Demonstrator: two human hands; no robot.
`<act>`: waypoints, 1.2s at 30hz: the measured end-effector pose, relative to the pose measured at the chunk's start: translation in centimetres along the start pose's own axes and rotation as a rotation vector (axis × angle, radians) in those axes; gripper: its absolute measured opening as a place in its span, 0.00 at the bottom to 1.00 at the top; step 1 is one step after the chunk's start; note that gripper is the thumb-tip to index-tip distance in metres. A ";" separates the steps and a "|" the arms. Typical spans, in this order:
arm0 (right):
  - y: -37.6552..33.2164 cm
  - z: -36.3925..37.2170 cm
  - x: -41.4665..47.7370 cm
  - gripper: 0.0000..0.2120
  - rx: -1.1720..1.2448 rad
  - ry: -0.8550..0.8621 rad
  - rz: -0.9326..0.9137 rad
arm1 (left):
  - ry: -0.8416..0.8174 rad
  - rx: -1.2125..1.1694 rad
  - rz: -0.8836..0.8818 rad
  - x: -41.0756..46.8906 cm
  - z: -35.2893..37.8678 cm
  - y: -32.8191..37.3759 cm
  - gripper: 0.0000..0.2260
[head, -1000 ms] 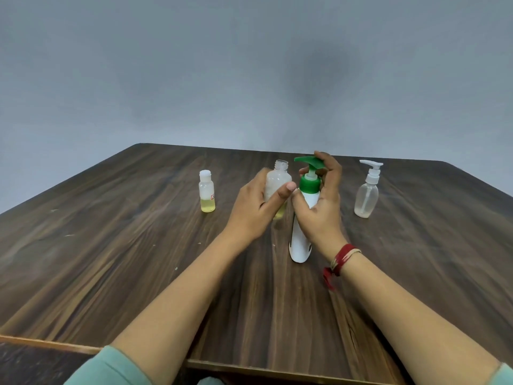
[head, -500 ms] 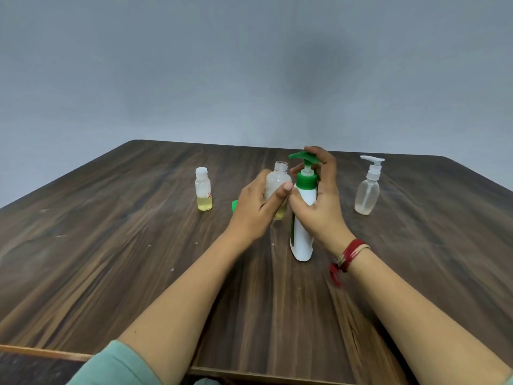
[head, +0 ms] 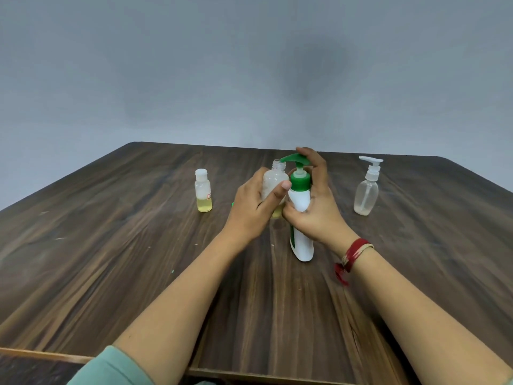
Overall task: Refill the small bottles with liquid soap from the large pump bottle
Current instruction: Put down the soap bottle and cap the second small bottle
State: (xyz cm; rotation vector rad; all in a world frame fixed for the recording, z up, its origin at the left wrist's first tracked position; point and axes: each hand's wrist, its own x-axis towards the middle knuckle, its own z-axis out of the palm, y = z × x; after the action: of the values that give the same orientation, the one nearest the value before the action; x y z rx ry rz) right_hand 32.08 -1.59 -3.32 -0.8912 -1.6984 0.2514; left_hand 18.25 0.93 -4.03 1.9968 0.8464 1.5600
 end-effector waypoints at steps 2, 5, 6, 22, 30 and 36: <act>-0.1 0.0 0.0 0.37 0.003 0.001 0.000 | -0.002 0.001 -0.004 0.0 0.0 0.1 0.34; 0.0 0.0 0.0 0.37 0.004 0.033 0.016 | -0.009 -0.009 0.000 0.0 0.2 0.1 0.31; 0.0 0.0 0.0 0.36 0.008 0.044 0.021 | -0.009 -0.012 0.001 -0.1 0.3 0.1 0.31; 0.2 -0.2 0.1 0.35 0.007 0.043 0.028 | 0.030 -0.004 0.011 -0.1 0.3 0.3 0.33; 0.1 -0.1 0.1 0.33 0.035 0.060 0.020 | 0.010 -0.001 0.015 -0.1 0.4 0.4 0.32; 0.1 -0.1 0.2 0.33 0.048 0.045 0.013 | 0.009 0.009 0.023 -0.1 0.4 0.4 0.32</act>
State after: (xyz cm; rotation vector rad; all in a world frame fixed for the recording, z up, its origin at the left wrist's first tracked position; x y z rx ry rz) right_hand 32.23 -1.43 -3.22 -0.8669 -1.6390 0.2773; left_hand 18.69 0.59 -3.92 2.0141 0.8387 1.5813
